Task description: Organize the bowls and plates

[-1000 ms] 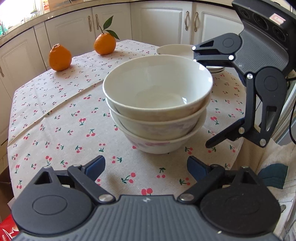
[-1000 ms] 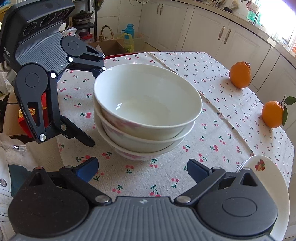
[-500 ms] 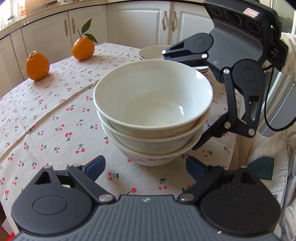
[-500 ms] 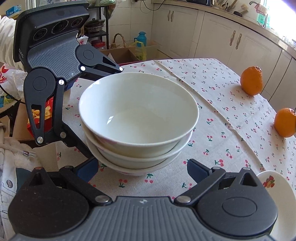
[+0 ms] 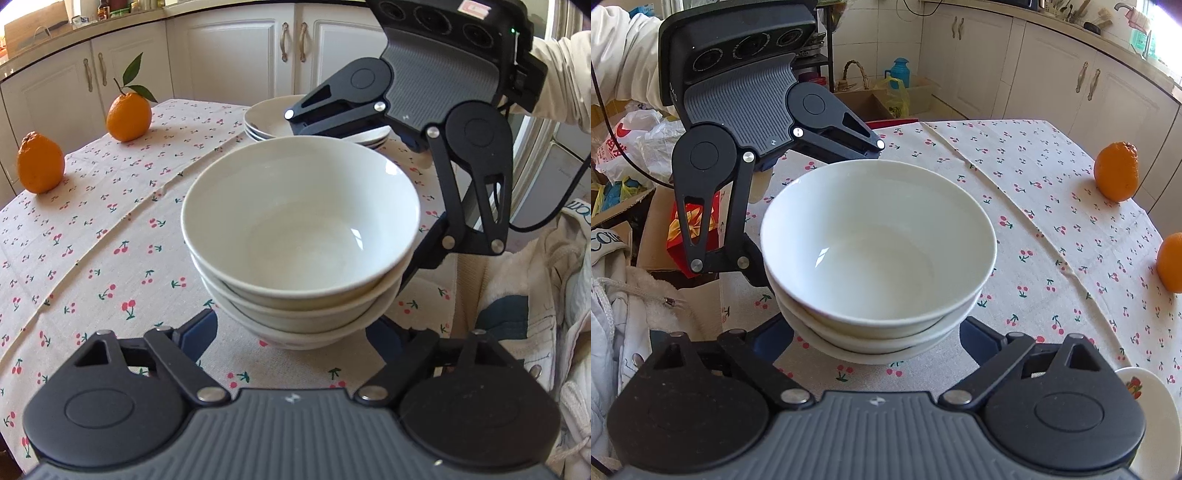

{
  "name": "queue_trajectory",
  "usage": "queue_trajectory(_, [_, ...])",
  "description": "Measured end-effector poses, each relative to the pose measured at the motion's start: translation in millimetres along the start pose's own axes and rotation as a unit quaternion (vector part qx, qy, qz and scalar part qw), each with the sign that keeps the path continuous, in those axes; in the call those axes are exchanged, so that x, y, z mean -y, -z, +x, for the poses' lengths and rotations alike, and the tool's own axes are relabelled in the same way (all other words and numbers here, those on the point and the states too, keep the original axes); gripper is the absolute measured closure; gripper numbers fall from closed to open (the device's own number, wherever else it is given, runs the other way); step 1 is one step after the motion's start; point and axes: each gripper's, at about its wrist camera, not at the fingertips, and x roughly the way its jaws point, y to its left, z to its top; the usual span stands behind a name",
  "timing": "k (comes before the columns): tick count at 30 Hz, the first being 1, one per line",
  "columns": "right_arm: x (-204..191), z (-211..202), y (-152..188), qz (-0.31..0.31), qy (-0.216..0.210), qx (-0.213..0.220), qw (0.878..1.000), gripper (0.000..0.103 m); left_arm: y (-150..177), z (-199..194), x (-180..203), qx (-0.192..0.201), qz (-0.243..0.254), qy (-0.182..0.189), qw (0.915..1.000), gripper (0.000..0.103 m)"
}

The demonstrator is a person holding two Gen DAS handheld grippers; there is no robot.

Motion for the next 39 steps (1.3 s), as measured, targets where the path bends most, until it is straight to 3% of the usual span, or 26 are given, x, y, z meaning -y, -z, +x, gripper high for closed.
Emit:
queue_trajectory(11, [-0.3,1.6,-4.1,-0.009,-0.013,-0.012,1.0,0.012,-2.7,-0.2,-2.4,-0.004,0.013,0.024,0.9996,0.022])
queue_trajectory(39, [0.8,5.0,-7.9,-0.006,-0.01,-0.026,1.0,0.013,-6.9,1.4,1.8,-0.009,0.021,0.016,0.9996,0.022])
